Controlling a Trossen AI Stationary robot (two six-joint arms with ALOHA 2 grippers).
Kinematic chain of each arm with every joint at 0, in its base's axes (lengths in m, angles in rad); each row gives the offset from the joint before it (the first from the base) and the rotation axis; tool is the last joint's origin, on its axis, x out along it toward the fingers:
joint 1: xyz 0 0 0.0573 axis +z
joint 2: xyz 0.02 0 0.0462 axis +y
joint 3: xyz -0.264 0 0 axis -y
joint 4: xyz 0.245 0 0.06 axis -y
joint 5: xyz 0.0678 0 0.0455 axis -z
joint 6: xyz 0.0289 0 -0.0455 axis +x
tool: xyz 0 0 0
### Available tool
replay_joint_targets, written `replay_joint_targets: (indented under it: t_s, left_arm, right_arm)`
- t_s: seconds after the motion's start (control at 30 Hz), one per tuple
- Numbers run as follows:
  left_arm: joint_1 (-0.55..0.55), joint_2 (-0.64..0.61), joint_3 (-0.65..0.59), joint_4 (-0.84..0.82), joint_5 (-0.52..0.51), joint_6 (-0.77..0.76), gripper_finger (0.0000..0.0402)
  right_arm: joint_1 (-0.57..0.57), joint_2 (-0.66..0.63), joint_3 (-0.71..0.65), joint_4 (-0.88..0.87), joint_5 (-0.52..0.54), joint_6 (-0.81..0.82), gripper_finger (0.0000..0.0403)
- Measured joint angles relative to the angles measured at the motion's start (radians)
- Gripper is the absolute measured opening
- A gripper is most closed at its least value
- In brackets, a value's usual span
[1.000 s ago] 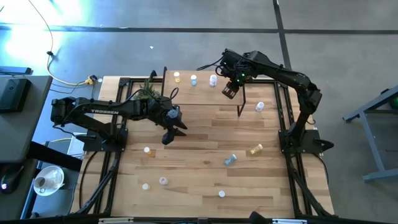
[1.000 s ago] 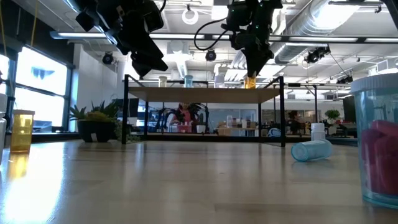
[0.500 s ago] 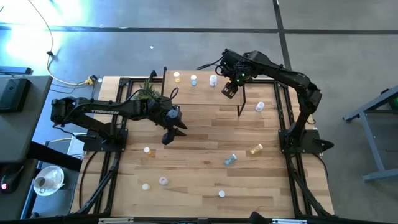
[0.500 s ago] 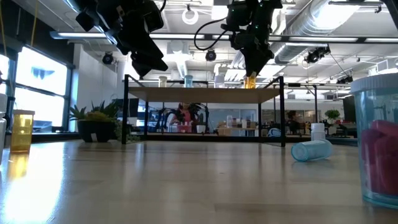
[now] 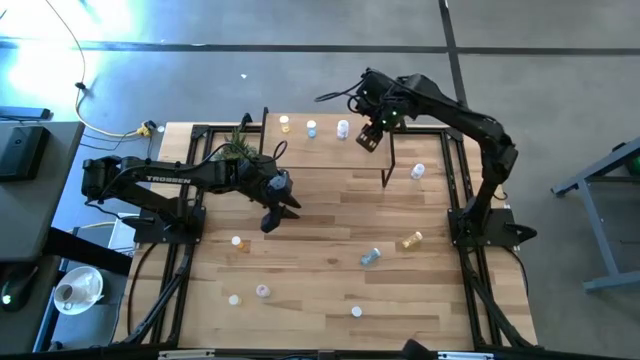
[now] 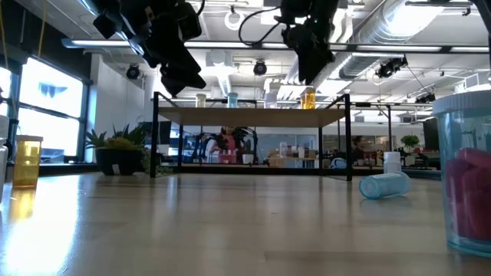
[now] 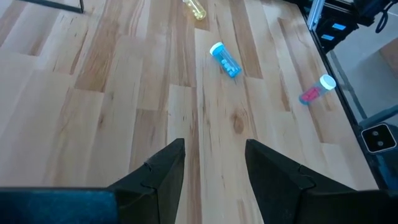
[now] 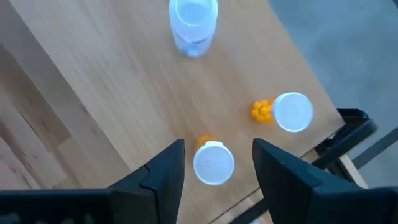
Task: Pick and place medicine bottles onto shelf by color
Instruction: Put the left yellow pill bottle on the shelf
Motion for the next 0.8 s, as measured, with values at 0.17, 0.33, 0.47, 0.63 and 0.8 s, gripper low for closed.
replay_joint_targets:
  t_s: [0.17, 0.33, 0.47, 0.63, 0.8]
  left_arm:
    - [0.000, 0.000, 0.000, -0.006, -0.008, -0.043, 0.0158]
    - [0.000, -0.041, 0.001, -0.059, -0.065, -0.093, 0.0158]
    - [0.000, -0.100, 0.001, -0.107, -0.122, -0.139, 0.0158]
    - [-0.006, -0.180, 0.001, -0.182, -0.161, -0.189, 0.0158]
    - [-0.024, -0.260, 0.001, -0.284, -0.185, -0.216, 0.0158]
  right_arm:
    - [0.009, -0.007, 0.060, -0.062, 0.000, -0.023, 0.0179]
    - [0.039, -0.063, 0.044, -0.081, 0.000, -0.045, 0.0179]
    - [0.080, -0.112, 0.011, -0.082, 0.000, -0.045, 0.0179]
    - [0.143, -0.191, -0.091, -0.044, 0.000, -0.020, 0.0179]
    - [0.215, -0.263, -0.228, 0.050, 0.004, 0.022, 0.0179]
